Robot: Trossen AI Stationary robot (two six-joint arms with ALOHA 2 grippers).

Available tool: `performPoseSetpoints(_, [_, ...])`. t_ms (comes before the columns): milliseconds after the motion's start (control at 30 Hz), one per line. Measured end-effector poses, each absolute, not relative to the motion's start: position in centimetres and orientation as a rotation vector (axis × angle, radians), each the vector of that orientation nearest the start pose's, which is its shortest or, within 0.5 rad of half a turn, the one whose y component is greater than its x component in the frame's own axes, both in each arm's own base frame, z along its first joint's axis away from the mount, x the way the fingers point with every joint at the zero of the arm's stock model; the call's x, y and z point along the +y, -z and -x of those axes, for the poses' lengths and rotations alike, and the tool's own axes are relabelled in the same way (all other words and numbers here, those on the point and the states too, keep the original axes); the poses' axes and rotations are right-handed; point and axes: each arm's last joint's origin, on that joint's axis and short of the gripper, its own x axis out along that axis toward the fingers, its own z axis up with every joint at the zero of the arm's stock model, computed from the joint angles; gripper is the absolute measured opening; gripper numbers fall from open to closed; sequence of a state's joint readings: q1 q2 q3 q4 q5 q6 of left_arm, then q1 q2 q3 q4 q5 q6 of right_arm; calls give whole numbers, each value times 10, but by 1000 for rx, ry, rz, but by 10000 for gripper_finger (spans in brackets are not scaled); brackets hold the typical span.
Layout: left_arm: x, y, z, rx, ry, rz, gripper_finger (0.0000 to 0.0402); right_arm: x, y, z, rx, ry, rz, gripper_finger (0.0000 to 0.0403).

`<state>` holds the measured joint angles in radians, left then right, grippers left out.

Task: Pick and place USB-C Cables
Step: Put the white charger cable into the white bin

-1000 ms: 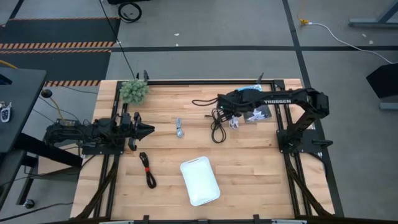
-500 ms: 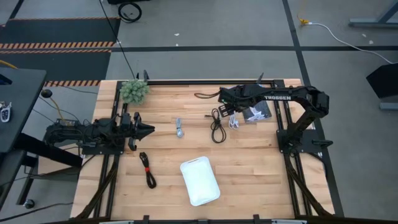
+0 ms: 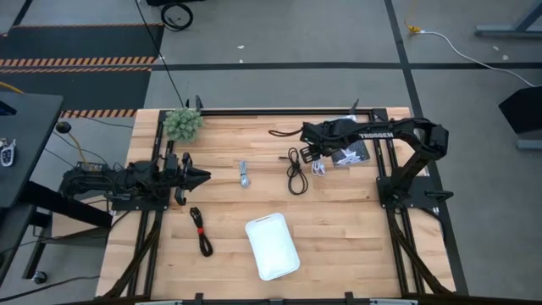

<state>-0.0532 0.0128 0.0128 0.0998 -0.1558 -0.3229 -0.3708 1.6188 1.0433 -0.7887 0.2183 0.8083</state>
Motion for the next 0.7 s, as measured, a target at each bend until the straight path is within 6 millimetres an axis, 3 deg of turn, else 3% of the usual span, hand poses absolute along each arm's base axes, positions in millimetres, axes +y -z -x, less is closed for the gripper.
performPoseSetpoints(400, [-1, -176, -97, -115, -85, 333, 66, -102, -167, -266, 1061, 1008, -707, 198])
performPoseSetpoints(700, [-1, -176, -97, -115, -86, 332, 66, -102, -163, -269, 1014, 987, -693, 213])
